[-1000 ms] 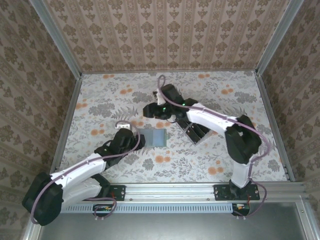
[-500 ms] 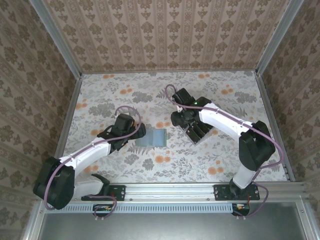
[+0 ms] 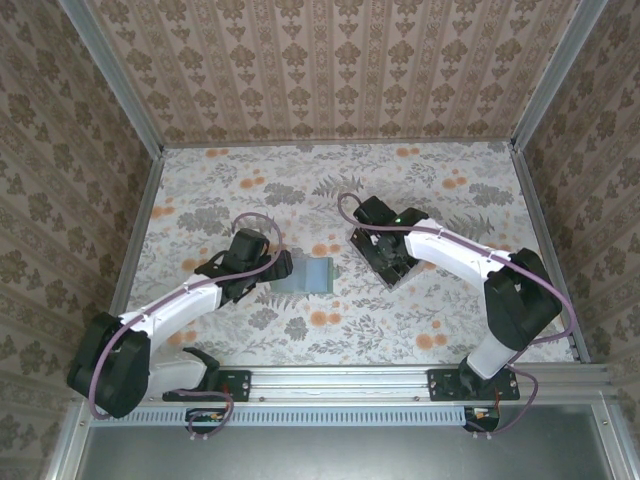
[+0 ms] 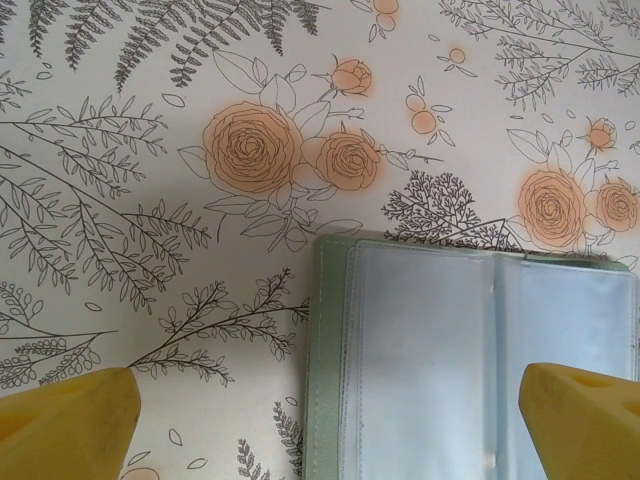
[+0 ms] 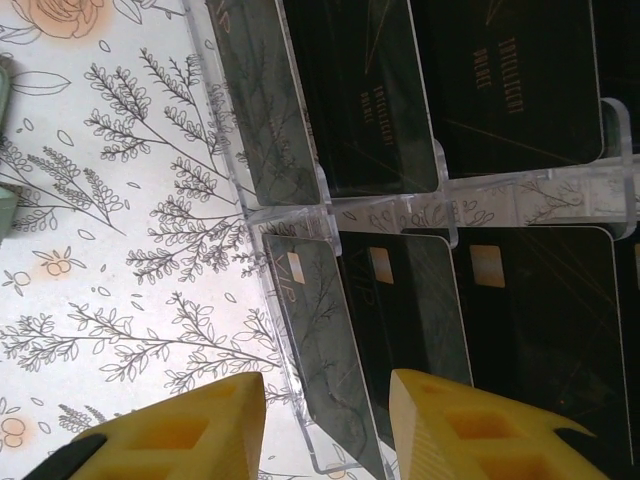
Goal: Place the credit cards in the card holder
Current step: Pick up the credit card from the storage box.
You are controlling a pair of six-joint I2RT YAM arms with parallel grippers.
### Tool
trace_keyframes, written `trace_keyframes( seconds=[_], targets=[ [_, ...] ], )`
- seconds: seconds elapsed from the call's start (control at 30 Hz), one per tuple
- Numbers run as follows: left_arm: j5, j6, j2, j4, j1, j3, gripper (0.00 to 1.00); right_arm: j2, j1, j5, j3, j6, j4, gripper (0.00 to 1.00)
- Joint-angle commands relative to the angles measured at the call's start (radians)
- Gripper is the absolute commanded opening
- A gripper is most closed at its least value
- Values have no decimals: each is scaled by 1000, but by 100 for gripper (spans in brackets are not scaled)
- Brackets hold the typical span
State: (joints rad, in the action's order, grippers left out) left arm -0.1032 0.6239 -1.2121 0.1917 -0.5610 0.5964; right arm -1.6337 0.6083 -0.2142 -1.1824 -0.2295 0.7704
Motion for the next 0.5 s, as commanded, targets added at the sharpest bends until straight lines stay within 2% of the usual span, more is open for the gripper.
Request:
trace_keyframes(
  seconds=[0.0,0.47],
  targets=[
    [10,5,-9,12,9,17,100,-14,-5,-42,18,19,24,39],
    [18,5,-33,-2,8,24,100,-65,-4,-18,50,15,-6,37]
  ],
)
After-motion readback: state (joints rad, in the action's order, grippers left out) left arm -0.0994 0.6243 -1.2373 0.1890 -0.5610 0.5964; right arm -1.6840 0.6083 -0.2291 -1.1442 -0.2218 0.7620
